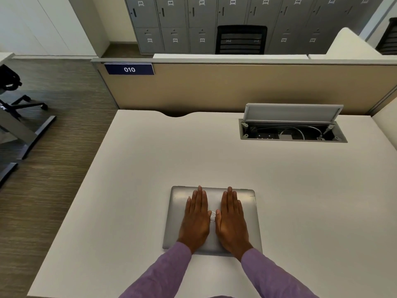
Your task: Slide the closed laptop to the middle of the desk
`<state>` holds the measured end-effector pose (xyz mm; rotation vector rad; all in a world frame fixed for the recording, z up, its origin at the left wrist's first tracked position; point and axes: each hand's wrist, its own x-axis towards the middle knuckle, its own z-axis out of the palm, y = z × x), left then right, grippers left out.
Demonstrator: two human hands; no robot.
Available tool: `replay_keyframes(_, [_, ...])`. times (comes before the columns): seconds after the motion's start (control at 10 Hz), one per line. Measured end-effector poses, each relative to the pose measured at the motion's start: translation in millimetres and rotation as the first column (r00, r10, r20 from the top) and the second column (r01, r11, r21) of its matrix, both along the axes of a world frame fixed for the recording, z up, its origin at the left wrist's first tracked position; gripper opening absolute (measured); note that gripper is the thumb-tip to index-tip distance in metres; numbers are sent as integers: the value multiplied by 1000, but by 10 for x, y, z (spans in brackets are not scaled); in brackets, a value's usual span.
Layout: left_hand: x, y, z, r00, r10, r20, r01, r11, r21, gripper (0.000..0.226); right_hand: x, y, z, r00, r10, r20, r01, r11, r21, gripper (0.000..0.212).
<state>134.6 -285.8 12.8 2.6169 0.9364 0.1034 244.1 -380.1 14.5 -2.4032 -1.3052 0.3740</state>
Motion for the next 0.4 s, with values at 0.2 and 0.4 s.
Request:
replay_keyframes(0.2, [22,-13,26,1000,-5,16,5,1000,6,63,12,-4,-31,1000,-6,14,6,1000,2,66])
replay_keyframes(0.4, [103,66,125,998,-8,66,7,1000,21,63,97,65,49,1000,-21,23,20,999,44,65])
